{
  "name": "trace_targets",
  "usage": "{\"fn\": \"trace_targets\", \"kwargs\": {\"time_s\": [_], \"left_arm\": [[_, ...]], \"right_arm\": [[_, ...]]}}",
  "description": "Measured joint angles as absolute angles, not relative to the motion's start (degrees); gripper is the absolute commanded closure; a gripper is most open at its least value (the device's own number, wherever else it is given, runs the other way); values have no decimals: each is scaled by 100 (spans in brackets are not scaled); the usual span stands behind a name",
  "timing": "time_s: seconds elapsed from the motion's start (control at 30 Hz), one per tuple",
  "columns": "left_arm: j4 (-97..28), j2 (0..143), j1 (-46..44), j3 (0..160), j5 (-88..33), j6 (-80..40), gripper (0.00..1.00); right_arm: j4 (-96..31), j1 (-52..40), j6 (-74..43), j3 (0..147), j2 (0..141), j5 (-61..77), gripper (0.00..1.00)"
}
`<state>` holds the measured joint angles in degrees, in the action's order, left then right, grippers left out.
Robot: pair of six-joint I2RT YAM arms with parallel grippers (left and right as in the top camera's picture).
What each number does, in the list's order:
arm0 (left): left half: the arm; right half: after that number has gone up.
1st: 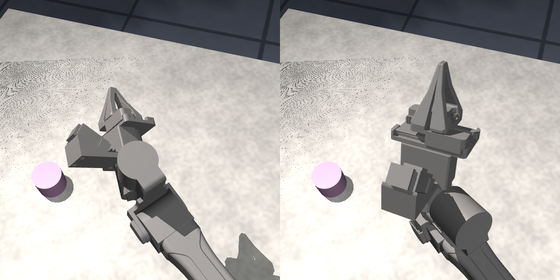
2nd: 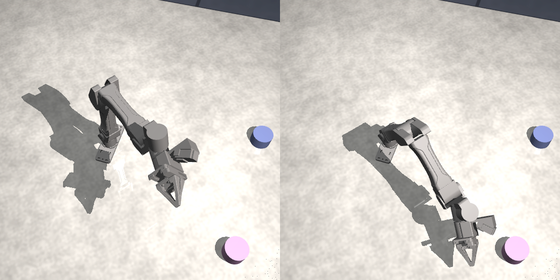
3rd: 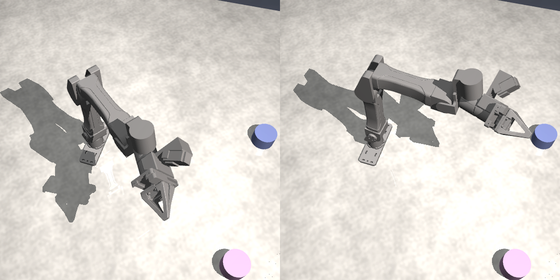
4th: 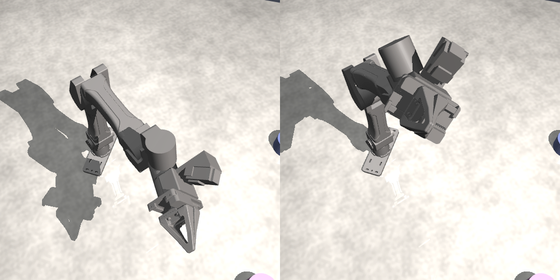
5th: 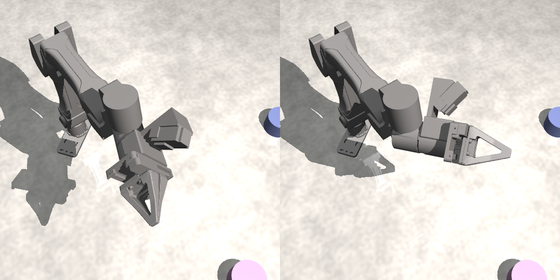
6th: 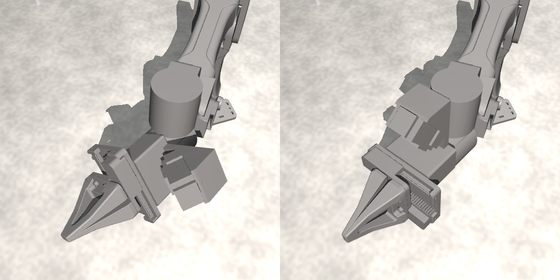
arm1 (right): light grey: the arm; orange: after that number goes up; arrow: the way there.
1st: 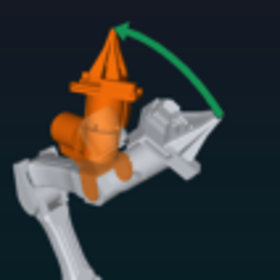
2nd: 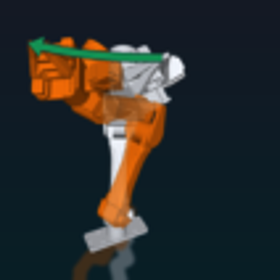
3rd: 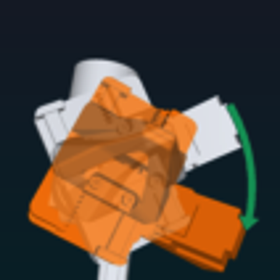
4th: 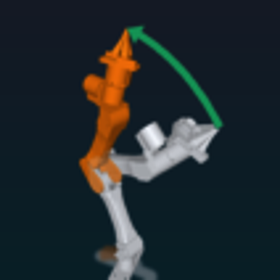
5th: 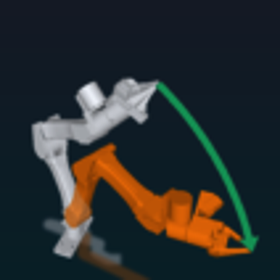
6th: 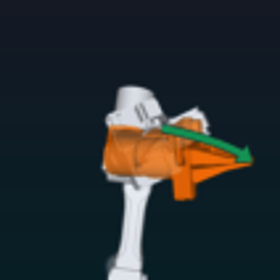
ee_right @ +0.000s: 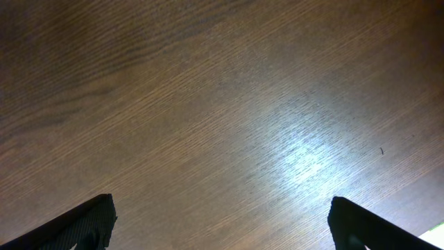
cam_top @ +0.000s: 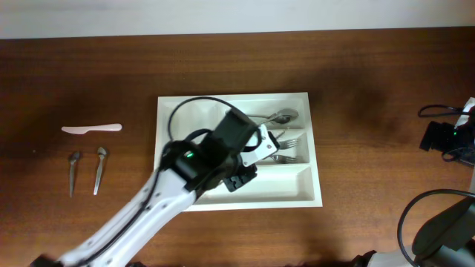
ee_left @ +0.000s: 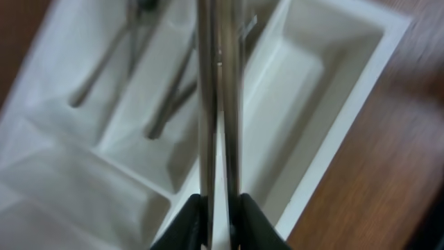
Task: Pack container
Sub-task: 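Carry the utensil right and lower it into the tray's left compartment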
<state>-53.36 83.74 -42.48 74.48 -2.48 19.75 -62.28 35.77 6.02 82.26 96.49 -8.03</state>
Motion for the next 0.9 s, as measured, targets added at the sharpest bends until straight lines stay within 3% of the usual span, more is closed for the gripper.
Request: {"fn": "trace_targets", "kwargs": {"time_s": [0.37, 0.57, 0.63, 0.9], "left_arm": [[-5408, 9697, -4329, 7448, -187, 2314, 79], [-5468, 9874, -4405, 7448, -211, 2449, 78], [-5468, 9907, -4482, 7448, -215, 2526, 71], [-5334, 9939, -4775, 7448, -239, 3223, 71]], "right_arm": [[-6228, 3577, 600, 8226, 9649, -801, 1], [-6228, 3577, 600, 8226, 9649, -801, 1], [-6228, 3577, 598, 8226, 9649, -801, 1], [-6228, 3577, 598, 8226, 9649, -801, 1]]}}
